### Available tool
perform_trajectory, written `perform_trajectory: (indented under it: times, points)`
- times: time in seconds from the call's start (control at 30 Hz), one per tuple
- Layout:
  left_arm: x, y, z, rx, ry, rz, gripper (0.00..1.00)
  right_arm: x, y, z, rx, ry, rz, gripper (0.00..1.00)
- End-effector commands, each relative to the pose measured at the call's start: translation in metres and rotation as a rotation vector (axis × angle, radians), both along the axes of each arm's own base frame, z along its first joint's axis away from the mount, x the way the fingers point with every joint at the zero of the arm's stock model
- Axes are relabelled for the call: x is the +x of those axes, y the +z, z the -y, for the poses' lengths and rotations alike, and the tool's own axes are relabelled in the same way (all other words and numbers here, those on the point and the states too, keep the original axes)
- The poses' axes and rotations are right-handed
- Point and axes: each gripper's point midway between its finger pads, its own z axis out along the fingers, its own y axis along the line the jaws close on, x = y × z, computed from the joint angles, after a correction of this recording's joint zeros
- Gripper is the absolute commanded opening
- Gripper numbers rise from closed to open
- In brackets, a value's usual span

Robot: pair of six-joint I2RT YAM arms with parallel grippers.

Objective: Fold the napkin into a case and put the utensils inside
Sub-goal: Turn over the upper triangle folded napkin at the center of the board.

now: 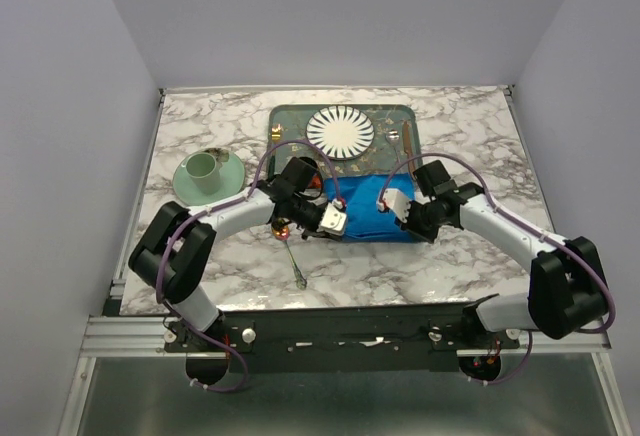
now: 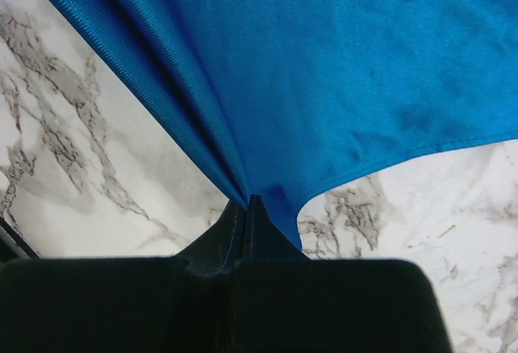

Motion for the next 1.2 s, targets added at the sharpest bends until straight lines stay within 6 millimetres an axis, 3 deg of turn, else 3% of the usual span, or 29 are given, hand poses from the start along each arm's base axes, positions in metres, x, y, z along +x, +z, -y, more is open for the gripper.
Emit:
perform_trajectory:
  times: [0.0, 0.57, 1.17]
  points:
    - [-0.018, -0.012, -0.018, 0.089, -0.029, -0.008, 0.0, -0.029, -0.017, 0.03, -0.153, -0.022, -0.09, 0.01]
    - [-0.035, -0.015, -0.023, 0.169, -0.098, 0.089, 0.0, -0.059, -0.03, 0.028, -0.17, 0.022, -0.127, 0.01]
    - [-0.057, -0.026, -0.03, 0.215, -0.195, 0.143, 0.0, -0.072, -0.036, 0.016, -0.176, 0.049, -0.157, 0.01]
